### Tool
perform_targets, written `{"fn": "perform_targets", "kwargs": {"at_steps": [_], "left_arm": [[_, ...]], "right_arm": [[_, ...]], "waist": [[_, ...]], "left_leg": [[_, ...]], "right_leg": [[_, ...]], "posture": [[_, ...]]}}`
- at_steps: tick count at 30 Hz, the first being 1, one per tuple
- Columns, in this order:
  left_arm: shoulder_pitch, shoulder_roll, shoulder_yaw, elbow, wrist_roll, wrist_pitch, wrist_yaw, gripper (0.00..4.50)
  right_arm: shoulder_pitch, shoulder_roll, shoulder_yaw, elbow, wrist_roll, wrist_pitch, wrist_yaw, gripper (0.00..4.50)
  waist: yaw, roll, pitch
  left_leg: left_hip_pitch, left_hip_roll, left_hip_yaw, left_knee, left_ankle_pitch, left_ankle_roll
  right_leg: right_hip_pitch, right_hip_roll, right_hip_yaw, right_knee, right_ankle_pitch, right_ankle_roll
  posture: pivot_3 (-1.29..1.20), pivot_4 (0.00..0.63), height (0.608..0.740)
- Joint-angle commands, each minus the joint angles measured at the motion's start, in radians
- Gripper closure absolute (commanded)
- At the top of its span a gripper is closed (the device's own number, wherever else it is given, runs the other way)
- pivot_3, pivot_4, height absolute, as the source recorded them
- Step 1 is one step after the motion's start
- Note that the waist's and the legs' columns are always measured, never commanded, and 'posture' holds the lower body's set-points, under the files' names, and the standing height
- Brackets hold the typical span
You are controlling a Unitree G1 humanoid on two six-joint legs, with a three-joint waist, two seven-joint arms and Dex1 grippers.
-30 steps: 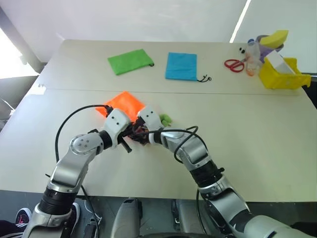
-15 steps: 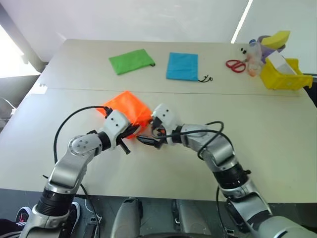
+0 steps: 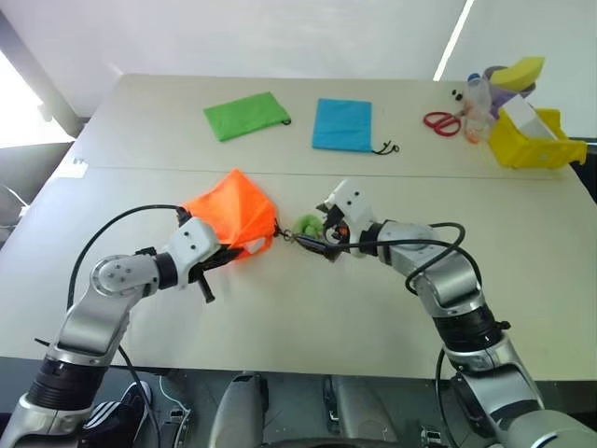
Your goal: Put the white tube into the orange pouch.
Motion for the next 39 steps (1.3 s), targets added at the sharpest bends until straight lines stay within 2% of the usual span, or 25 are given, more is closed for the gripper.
{"fn": "perform_targets", "kwargs": {"at_steps": [1,18,19,20,27,34,39], "left_arm": [[-0.01,0.021,0.023,0.014,0.006,-0.041,-0.013,4.5],[0.005,-0.01,-0.005,-0.013,0.019,-0.044,0.015,4.5],[0.004,-0.011,-0.005,-0.013,0.019,-0.044,0.015,4.5],[0.004,-0.014,-0.006,-0.013,0.019,-0.044,0.016,4.5],[0.006,-0.022,-0.007,-0.013,0.026,-0.048,0.017,4.5],[0.007,-0.04,0.002,-0.007,0.022,-0.042,0.022,4.5],[-0.004,-0.061,0.027,-0.003,-0.025,0.024,0.028,4.5]], "right_arm": [[-0.034,0.015,0.022,0.022,-0.034,-0.043,-0.013,0.02],[-0.043,0.036,0.091,0.153,-0.136,-0.068,-0.02,0.02],[-0.042,0.037,0.088,0.158,-0.138,-0.074,-0.021,0.52],[-0.043,0.041,0.082,0.164,-0.14,-0.074,-0.027,0.79],[-0.038,0.034,0.079,0.159,-0.163,-0.103,-0.023,4.25],[-0.017,-0.006,0.056,0.114,-0.175,-0.125,-0.015,4.25],[0.015,-0.041,0.007,-0.014,-0.148,-0.152,0.006,4.25]], "waist": [[-0.001,0.0,0.0],[-0.001,0.0,0.0],[-0.001,0.0,0.0],[-0.001,0.0,0.0],[-0.002,0.0,0.0],[0.001,0.0,0.0],[0.002,0.0,0.0]], "left_leg": [[0.0,0.0,0.0,0.0,0.0,0.0],[0.0,0.0,0.0,0.0,0.0,0.0],[0.0,0.0,0.0,0.0,0.0,0.0],[0.0,0.0,0.0,0.0,0.0,0.0],[0.0,0.0,0.0,0.0,0.0,0.0],[0.0,0.0,0.0,0.0,0.0,0.0],[-0.001,0.0,0.0,0.0,0.0,0.0]], "right_leg": [[0.0,0.0,0.0,0.0,0.0,0.0],[0.0,0.0,0.0,0.001,0.0,0.0],[0.0,0.0,0.0,0.001,0.0,0.0],[0.0,0.0,0.0,0.001,0.0,0.0],[0.0,0.0,0.0,0.001,0.0,0.0],[0.0,0.0,0.0,0.001,0.0,0.0],[0.0,0.0,0.0,0.001,0.0,0.0]], "posture": [[0.0,0.15,0.74],[0.0,0.15,0.74],[0.0,0.15,0.74],[0.0,0.15,0.74],[0.0,0.15,0.74],[0.0,0.15,0.74],[0.0,0.15,0.74]]}}
